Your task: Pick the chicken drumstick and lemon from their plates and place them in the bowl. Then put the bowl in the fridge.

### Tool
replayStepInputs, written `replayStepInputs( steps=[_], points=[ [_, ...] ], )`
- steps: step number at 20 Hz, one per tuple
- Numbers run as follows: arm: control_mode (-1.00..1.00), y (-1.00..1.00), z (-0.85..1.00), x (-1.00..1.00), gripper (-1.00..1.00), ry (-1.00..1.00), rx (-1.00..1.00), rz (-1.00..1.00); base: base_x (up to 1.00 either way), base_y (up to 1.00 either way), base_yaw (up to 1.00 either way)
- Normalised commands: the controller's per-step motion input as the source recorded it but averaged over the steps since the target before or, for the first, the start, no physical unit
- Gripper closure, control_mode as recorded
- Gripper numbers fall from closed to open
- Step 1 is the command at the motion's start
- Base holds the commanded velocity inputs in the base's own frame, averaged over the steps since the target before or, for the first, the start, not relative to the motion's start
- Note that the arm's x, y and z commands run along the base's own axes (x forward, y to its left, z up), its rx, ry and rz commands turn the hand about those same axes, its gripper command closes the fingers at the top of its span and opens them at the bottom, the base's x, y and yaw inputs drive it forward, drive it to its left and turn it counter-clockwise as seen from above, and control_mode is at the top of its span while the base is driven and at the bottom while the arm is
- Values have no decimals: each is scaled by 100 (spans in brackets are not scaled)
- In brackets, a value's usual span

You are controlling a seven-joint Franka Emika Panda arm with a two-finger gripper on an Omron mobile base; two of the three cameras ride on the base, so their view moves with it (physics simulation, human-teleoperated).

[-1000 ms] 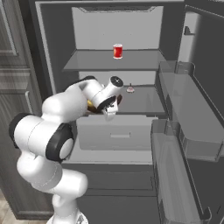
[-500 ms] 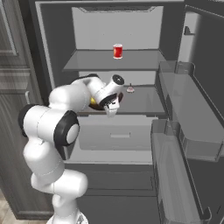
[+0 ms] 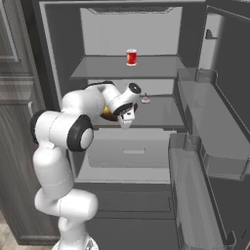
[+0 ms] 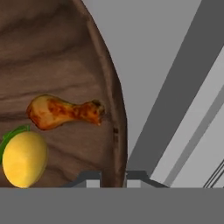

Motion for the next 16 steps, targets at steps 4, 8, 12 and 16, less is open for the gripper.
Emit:
replayStepInputs(
  steps=[4, 8, 12, 16],
  points=[
    [-100, 0, -26, 19, 100, 0, 6, 2, 0, 0, 0],
    [-100, 0, -29, 19, 100, 0, 6, 1, 0, 0, 0],
    [-100, 0, -15, 29, 100, 0, 2, 0, 0, 0, 0],
    [-100, 0, -4, 33, 100, 0, 0, 0, 0, 0, 0]
  ],
)
